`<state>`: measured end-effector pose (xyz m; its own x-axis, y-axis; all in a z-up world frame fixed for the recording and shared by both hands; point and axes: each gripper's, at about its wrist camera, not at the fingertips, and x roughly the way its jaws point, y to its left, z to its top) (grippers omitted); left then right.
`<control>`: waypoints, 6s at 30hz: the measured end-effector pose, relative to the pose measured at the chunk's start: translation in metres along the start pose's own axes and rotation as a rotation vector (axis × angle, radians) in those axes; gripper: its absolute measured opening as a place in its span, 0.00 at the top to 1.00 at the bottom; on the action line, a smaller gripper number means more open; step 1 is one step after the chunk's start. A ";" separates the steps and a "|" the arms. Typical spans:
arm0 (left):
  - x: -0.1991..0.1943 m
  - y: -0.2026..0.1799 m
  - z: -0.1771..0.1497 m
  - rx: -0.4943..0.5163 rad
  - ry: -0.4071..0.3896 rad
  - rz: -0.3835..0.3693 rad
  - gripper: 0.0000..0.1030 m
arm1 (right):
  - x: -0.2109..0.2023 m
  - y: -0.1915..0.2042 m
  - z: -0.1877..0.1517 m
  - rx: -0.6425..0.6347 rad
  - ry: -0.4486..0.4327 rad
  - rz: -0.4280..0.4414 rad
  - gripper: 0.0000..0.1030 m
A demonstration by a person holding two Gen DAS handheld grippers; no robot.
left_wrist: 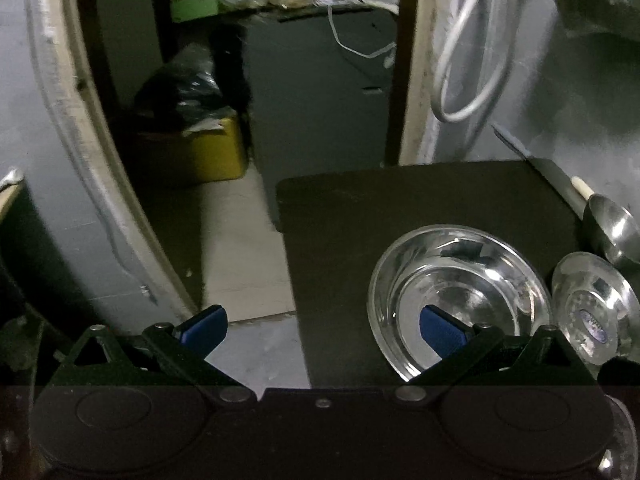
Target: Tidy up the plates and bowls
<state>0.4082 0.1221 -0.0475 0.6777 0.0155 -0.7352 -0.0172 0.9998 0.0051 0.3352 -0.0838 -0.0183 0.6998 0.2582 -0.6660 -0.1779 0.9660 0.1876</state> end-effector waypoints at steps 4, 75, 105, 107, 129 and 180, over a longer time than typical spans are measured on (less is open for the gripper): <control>0.025 0.000 0.007 0.028 0.025 -0.050 0.01 | 0.020 0.001 -0.001 0.070 0.017 0.044 0.01; -0.068 -0.070 -0.083 0.247 0.104 -0.275 0.81 | -0.072 -0.029 -0.092 0.129 -0.001 -0.086 0.78; -0.064 -0.082 -0.101 0.302 0.161 -0.275 0.77 | -0.065 -0.030 -0.107 0.138 0.062 -0.097 0.58; -0.064 -0.081 -0.100 0.299 0.159 -0.275 0.74 | -0.065 -0.030 -0.107 0.138 0.063 -0.095 0.56; -0.077 -0.079 -0.080 0.222 -0.026 -0.185 0.02 | -0.080 -0.049 -0.100 0.130 -0.005 -0.111 0.00; 0.035 -0.187 -0.026 -0.044 0.079 -0.174 0.46 | 0.035 -0.165 -0.008 -0.038 0.043 -0.051 0.51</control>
<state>0.4166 -0.0642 -0.0919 0.6137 -0.1596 -0.7733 0.0619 0.9861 -0.1544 0.3840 -0.2341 -0.0782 0.6785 0.2077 -0.7046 -0.1692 0.9776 0.1253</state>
